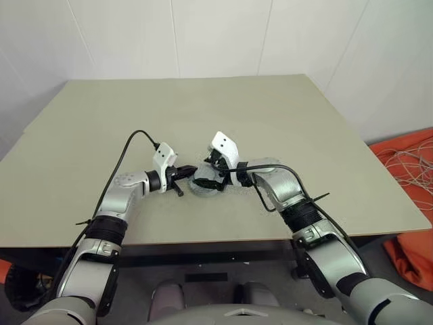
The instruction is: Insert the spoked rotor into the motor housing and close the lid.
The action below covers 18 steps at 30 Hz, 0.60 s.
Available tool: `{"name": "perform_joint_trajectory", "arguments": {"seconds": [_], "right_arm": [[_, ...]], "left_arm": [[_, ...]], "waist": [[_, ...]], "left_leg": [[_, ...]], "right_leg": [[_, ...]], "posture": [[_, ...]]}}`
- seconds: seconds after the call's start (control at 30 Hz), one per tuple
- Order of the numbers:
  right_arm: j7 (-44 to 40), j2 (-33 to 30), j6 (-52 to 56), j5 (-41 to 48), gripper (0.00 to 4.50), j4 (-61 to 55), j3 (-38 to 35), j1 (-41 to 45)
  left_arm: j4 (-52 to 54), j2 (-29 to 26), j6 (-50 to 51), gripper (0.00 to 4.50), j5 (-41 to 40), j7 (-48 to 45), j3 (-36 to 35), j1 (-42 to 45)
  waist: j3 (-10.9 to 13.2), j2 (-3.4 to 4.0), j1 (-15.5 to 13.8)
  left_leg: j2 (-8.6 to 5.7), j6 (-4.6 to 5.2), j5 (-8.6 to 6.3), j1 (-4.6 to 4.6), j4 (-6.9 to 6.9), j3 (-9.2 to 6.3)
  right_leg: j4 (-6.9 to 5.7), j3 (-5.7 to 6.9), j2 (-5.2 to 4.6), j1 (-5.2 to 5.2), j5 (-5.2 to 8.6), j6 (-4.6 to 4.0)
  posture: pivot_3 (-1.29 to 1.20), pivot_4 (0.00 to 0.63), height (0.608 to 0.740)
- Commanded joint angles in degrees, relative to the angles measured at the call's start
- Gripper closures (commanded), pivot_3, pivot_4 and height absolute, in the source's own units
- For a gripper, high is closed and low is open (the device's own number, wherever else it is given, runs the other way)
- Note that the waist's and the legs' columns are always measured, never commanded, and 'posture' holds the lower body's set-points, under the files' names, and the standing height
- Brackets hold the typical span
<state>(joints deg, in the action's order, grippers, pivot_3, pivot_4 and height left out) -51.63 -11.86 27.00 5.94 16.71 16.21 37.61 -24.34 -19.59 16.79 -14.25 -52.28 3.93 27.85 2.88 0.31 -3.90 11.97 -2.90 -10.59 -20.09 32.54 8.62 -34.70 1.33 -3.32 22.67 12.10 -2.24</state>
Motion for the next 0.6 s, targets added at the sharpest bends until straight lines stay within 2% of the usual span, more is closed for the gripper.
{"name": "perform_joint_trajectory", "arguments": {"seconds": [0.03,0.23,0.6], "right_arm": [[-2.06,-1.22,4.28,4.59,0.02,-7.97,-2.4,-0.15],[-1.35,-3.11,10.94,9.44,0.02,-13.45,-5.74,-0.37],[8.15,-8.4,15.27,5.86,0.02,-5.95,-8.46,-2.83]], "left_arm": [[-0.25,-0.05,0.39,4.5,0.56,-0.19,0.52,-0.48],[-1.28,0.08,-0.28,4.5,0.82,-0.31,0.64,-0.1],[-1.2,1.01,-1.23,4.5,0.91,0.18,0.58,-0.14]], "waist": [[0.0,0.0,-0.19],[0.0,0.0,-0.38],[0.01,-0.01,-0.83]], "left_leg": [[0.0,0.0,0.0,0.0,-0.05,0.0],[-0.03,-0.09,0.05,0.02,-0.17,0.0],[-0.07,-0.2,0.12,0.01,-0.18,0.0]], "right_leg": [[0.01,0.0,0.0,0.0,0.01,-0.02],[0.02,0.0,0.0,0.03,0.08,-0.06],[0.02,0.0,-0.02,0.04,0.1,-0.03]], "posture": [[0.0,0.0,0.74],[0.0,0.0,0.74],[0.0,0.0,0.74]]}}
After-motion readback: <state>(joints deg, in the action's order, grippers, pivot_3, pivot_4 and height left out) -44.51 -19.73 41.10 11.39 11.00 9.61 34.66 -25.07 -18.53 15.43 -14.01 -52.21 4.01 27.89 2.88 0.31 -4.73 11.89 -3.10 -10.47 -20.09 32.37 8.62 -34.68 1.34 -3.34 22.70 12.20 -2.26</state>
